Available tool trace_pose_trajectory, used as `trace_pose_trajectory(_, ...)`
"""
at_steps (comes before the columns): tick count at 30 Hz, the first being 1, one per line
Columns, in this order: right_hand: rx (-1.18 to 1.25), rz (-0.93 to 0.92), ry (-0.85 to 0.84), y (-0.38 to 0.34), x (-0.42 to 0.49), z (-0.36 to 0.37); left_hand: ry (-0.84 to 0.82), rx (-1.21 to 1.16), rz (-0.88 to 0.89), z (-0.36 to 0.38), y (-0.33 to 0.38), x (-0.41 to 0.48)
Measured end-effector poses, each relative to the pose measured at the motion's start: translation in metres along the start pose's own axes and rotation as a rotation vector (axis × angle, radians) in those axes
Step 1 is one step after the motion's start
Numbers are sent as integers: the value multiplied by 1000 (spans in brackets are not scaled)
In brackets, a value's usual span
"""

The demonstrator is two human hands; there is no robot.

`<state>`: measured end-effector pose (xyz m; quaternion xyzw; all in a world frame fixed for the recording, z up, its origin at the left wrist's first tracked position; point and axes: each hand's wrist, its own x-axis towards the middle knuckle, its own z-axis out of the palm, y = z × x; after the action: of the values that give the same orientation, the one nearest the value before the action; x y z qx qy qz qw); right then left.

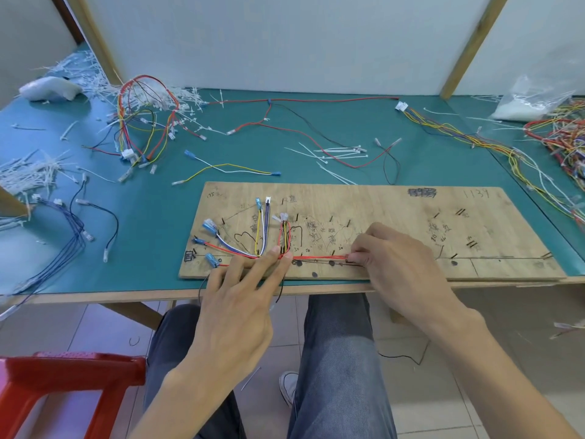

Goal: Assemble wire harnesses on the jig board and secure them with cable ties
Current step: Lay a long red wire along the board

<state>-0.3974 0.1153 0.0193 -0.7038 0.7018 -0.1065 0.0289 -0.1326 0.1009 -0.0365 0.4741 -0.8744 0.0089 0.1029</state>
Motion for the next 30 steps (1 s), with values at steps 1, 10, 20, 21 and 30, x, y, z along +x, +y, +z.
trace_pose_trajectory(1, 11, 2, 9, 3, -2, -1, 1, -4, -1, 0, 0, 0)
trace_pose_trajectory(10, 110, 5, 46, 43, -3, -8, 23, -10, -3, 3, 0, 0)
trace_pose_trajectory(20, 386, 11, 206, 74, -16, 3, 11, -1, -10, 2, 1, -1)
trace_pose_trajectory(21, 341, -22, 206, 74, -19, 3, 8, -2, -11, 1, 1, -1)
trace_pose_trajectory(30, -20, 3, 253, 67, -40, 12, 11, -8, -38, -5, 8, -1)
